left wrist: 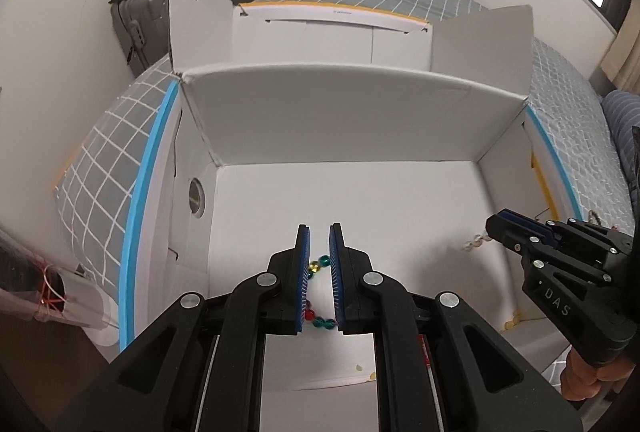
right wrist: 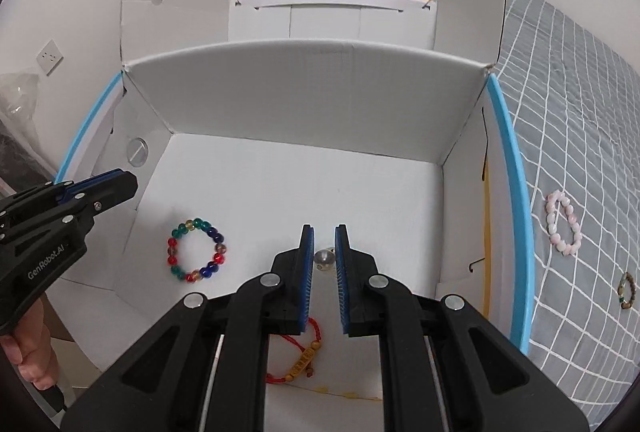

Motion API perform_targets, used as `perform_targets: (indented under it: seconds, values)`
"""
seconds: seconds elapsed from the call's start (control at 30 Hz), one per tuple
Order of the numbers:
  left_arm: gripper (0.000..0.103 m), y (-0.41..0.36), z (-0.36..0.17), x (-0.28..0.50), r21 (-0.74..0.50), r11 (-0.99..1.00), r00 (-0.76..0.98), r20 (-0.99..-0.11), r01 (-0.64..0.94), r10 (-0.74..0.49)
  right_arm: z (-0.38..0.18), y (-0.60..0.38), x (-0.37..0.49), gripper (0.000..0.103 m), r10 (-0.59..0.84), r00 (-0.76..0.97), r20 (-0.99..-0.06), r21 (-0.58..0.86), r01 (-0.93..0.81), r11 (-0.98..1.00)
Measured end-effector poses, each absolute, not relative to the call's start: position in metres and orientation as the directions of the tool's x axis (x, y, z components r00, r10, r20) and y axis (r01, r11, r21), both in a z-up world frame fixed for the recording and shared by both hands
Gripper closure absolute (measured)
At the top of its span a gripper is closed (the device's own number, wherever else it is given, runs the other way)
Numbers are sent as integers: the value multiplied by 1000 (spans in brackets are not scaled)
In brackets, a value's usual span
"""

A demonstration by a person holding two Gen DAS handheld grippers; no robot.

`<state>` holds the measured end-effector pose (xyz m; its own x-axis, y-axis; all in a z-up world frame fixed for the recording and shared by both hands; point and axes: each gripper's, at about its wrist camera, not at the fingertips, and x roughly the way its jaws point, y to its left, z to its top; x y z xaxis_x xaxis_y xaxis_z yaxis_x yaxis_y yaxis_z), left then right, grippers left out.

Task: Organize jewelry
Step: 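Open left tool dropping multicolour bracelet while right tool drops pearls into box, then move both open tools back over the bracelets on the bed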

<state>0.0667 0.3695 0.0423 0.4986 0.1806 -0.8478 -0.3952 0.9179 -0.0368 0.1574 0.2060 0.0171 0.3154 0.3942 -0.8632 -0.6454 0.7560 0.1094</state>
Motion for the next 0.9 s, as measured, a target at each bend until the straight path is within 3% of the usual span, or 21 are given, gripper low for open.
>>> perform_targets:
  seconds: [0.07,0.1,0.13,0.17,0.27,0.4,0.5,0.63,0.9]
  values:
    - [90,371,41,65,-39,916,498,-848,-400,181,18,207,158,90,392,312,-865,113,-640,760]
    - [86,370,40,65,-39,915,495,-850,-401,180,19,207,158,85,396,310,-865,116,-643,757]
    - [80,371,40,64,-41,915,494,-851,-402,179,20,206,158,72,398,311,-863,115,-646,755]
    - [67,371,40,63,-44,912,496,-849,-408,181,22,205,156,67,403,322,-857,111,-649,753]
    - [62,369,45,60,-33,907,502,-841,-420,201,28,201,151,55,408,342,-847,100,-651,752]
    - [36,365,54,54,-40,905,527,-823,-424,211,40,193,144,33,420,384,-822,88,-643,761]
    - [28,362,59,50,-48,901,542,-812,-431,216,50,186,138,16,412,447,-794,44,-634,772]
    - [19,354,65,45,-37,898,551,-801,-438,236,59,177,132,10,412,477,-776,20,-635,772]
    - [6,330,82,36,-60,911,612,-758,-408,224,73,142,122,8,400,536,-743,-11,-608,794]
